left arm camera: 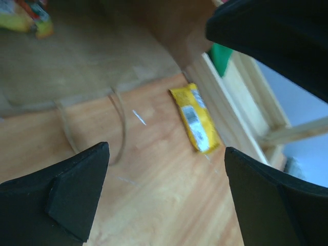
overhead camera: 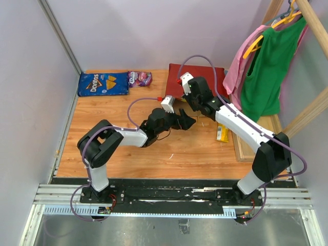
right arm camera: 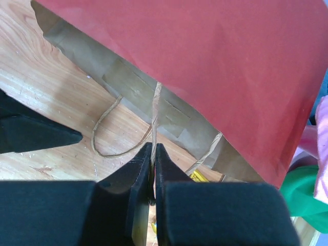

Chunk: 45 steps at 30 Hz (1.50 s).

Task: Take the snacks out of the paper bag
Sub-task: Take out the snack from the paper bag.

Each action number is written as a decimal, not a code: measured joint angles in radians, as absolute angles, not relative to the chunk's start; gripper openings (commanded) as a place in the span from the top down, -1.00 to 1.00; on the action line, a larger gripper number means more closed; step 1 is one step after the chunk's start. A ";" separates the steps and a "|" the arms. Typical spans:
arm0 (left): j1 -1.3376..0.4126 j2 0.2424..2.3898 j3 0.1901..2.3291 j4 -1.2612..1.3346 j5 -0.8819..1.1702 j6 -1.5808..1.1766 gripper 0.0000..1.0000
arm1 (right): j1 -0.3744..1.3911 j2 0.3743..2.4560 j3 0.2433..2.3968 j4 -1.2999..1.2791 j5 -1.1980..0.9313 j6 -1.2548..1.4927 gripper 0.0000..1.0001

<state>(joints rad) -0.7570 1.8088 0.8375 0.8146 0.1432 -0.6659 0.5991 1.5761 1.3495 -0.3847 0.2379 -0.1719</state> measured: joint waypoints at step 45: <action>-0.949 2.168 1.329 0.336 -0.600 0.238 -0.96 | 0.486 1.475 1.424 -0.392 -0.068 -0.073 0.75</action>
